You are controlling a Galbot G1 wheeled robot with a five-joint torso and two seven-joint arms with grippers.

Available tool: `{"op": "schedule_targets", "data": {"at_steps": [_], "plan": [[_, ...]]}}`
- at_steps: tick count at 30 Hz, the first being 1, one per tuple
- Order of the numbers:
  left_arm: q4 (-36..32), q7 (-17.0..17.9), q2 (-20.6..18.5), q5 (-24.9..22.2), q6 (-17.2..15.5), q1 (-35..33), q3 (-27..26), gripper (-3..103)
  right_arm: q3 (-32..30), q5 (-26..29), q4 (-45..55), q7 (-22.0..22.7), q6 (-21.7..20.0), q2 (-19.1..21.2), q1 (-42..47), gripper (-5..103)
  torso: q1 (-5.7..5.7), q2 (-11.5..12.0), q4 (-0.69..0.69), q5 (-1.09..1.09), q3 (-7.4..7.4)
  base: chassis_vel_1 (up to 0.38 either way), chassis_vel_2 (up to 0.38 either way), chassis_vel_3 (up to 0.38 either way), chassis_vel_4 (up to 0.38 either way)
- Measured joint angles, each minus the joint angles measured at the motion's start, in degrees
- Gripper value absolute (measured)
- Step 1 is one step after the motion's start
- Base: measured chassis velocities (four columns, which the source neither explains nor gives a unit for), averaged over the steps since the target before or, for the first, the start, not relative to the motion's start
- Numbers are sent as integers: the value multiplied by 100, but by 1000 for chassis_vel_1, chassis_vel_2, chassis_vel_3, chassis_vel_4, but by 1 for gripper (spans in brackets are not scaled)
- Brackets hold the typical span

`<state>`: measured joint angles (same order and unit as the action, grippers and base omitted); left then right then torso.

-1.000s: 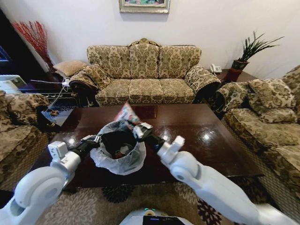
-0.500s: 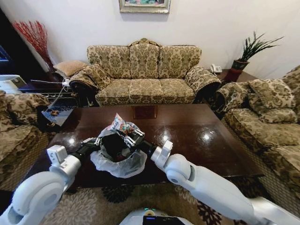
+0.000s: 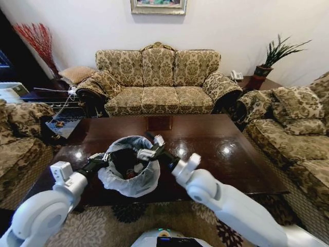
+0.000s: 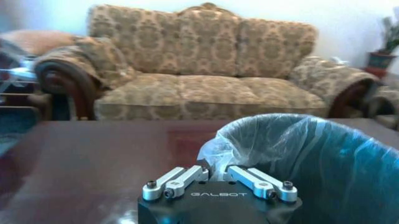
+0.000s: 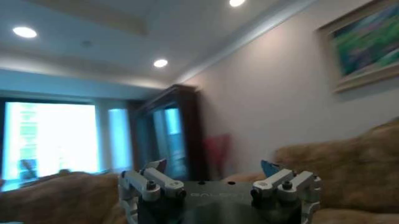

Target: Move to the front of the table and place the trash on the table into the trash bin.

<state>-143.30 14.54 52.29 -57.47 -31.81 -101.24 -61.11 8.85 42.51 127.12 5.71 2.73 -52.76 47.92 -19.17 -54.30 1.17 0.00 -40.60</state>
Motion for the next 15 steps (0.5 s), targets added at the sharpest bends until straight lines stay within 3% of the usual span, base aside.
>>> {"op": "schedule_targets", "data": {"at_steps": [2, 6, 12, 15], "plan": [[7, 140, 129, -55, -5, -26, -204, 4, -611, -69, -107, 121, 49, -1, 604, 100, 0, 0, -1, 2, 0, 0, 0, 0, 0], [118, 235, 330, -125, 61, -70, -647, 4, -1038, -78, -169, 48, 128, 1, 1188, 100, 0, 0, -3, -1, 0, 0, 0, 0, 0], [303, 302, 806, -167, 260, -8, -1195, 4, -1185, -171, -283, -25, 207, -251, 1347, 100, -1, 0, -1, 0, 0, 50, -57, -60, 49], [307, 321, 1323, -178, 272, -56, -1635, 4, -1148, -229, -384, -38, 230, -395, 1390, 100, -2, 0, 1, -1, -1, 120, -106, -126, 145]]}}
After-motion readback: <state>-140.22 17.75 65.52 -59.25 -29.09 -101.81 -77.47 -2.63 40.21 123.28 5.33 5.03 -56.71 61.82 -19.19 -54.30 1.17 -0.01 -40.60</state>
